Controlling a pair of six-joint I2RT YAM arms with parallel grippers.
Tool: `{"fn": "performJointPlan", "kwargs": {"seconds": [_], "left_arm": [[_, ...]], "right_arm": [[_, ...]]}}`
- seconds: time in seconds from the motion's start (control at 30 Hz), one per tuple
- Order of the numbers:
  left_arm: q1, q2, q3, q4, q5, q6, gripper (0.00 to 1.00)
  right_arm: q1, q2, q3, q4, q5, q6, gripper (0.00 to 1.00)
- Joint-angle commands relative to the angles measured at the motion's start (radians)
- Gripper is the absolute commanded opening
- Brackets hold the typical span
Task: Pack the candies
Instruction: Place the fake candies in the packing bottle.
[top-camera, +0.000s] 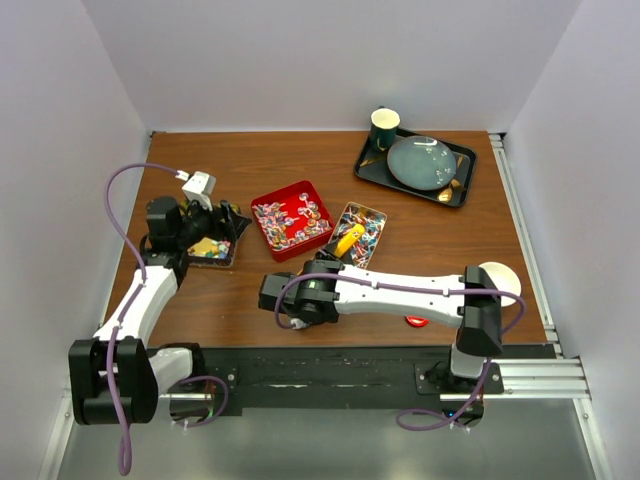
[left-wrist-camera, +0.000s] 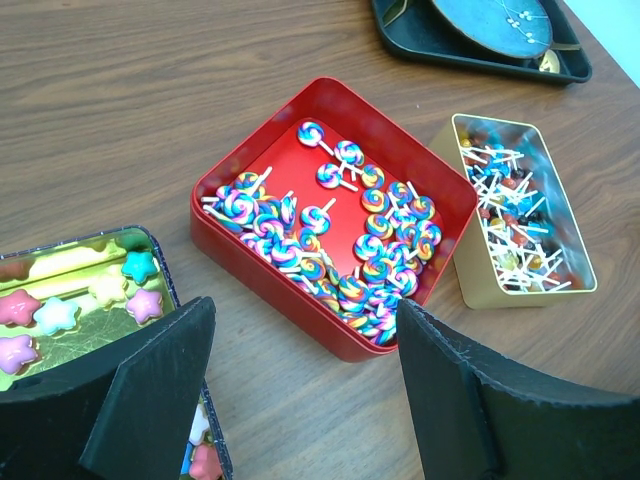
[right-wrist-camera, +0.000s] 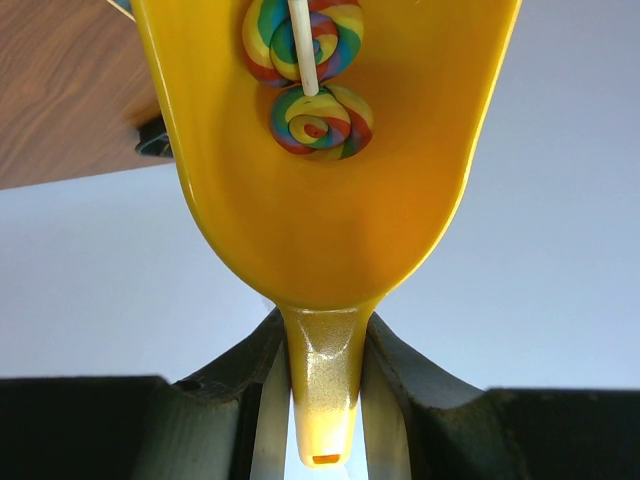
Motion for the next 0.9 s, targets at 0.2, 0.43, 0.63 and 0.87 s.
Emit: {"fn": "performJointPlan", "kwargs": {"seconds": [0.2,0.43,0.63,0.87], "left_arm": [[0.004,-0.050,-0.022,0.041,0.002,-0.011,0.78],[0.013,-0.087,-0.037,0.028,-0.001,-0.006,0.78],[0.013,-0.098,-0.036,0.030,-0.009,-0.014,0.78],[0.012,-0.113,-0.039,0.030,-0.009,-0.017,0.79]], "right_arm": [[0.048,-0.003,0.020,-0.268,0.139,-0.067,0.00],[0.054,-0.020,-0.035,-0.266,0.162,-0.059,0.00],[0.057,-0.036,-0.044,-0.266,0.211,-0.064,0.00],[0.065,-0.028,-0.027,-0.266,0.229,-0.067,0.00]]}}
